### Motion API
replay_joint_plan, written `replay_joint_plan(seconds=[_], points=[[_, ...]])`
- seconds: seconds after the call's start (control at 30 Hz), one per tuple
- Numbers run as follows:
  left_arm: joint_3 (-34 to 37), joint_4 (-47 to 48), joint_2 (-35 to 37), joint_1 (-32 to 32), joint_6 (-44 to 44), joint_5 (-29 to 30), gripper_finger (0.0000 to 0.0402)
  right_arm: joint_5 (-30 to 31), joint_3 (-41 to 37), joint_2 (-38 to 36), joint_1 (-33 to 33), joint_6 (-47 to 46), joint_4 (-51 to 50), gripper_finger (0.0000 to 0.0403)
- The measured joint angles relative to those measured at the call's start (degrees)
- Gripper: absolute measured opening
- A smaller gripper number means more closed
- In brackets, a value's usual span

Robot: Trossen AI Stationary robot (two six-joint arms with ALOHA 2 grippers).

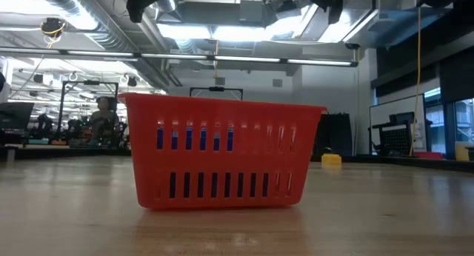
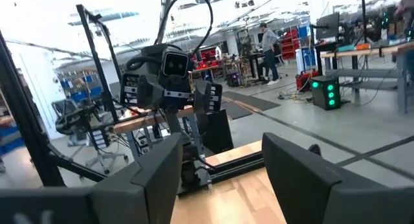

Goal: Sort & place blocks by color
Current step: Put the green game piece into the blue bin

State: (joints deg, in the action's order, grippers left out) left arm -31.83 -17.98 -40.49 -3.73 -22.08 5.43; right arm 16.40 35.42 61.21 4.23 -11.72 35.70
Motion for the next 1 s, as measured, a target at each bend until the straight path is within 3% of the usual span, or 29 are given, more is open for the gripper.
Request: replay_joint_plan(seconds=[0.3,0.43,0.57,0.73,1.0], points=[[0.0,1.1,-0.1,0.0,-0.1,0.0,0.0275,0.0,0.0,0.0,0.0,0.0,-0.4,0.0217],[-3.7,8.5,-3.9,-0.2,-0.3,0.8,0.0275,0.0,0.0,0.0,0.0,0.1,-0.3,0.0217],[-12.8,21.8,-11.7,-2.4,3.7,-0.5,0.0275,0.0,0.0,0.0,0.0,0.1,-0.3,0.0217],[-22.3,37.6,-25.4,-5.2,15.9,-2.3,0.0275,0.0,0.0,0.0,0.0,0.1,0.0,0.0217],[-28.0,40.8,-45.1,-8.2,34.4,-3.2,0.0275,0.0,0.0,0.0,0.0,-0.1,0.2,0.0217]])
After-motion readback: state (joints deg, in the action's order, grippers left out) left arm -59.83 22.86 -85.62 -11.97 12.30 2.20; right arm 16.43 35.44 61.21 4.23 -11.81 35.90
